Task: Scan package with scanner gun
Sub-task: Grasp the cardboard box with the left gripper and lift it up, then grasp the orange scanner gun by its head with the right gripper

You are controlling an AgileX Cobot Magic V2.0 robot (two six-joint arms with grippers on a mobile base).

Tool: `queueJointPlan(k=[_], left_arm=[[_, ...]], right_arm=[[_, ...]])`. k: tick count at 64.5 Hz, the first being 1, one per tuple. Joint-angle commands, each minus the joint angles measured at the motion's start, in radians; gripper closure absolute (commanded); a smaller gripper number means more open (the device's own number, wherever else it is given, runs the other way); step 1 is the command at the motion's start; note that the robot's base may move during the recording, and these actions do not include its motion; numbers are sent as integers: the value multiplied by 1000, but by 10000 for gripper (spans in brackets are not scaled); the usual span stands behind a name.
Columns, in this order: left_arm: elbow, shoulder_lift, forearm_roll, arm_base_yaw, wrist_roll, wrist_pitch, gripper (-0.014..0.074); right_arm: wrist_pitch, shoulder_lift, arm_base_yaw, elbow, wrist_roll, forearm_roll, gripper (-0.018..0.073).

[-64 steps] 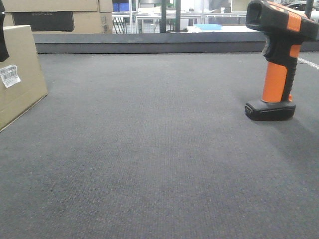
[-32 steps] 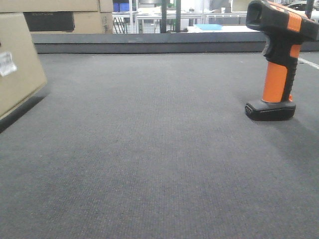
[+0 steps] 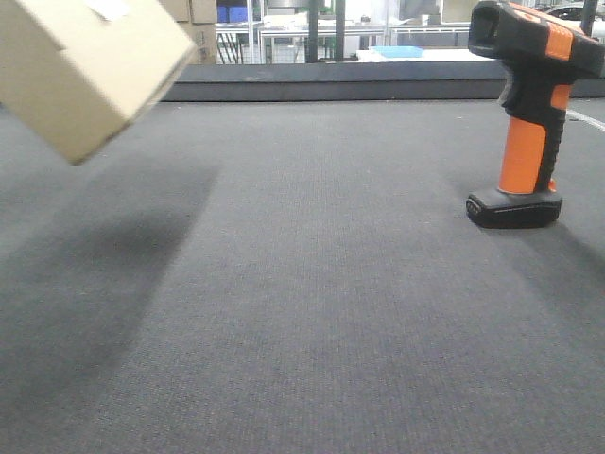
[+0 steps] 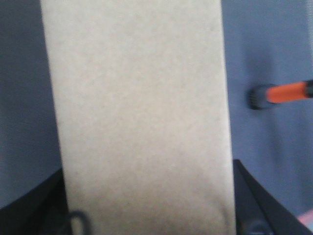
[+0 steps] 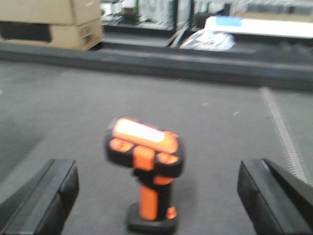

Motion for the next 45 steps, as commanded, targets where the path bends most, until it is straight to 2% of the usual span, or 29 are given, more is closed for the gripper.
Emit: queueJointPlan(k=[1, 10, 23, 29, 39, 45], left_arm=[[38, -10, -73, -2, 13, -12, 708], [69, -10, -78, -2, 13, -59, 708], [69, -10, -81, -2, 13, -73, 708], [69, -10, -81, -2, 13, -75, 708], [69, -10, -81, -2, 13, -82, 708], [69, -10, -81, -2, 13, -87, 708]], right_arm=[[-21, -5, 20, 32, 0, 30, -9], [-143, 4, 20, 123, 0, 41, -9], [-402, 91, 20, 252, 0, 66, -9], [-460, 166, 20, 265, 3, 66, -9], [-593, 312, 20, 265, 112, 66, -9], [-659, 397, 20, 265, 143, 44, -9]])
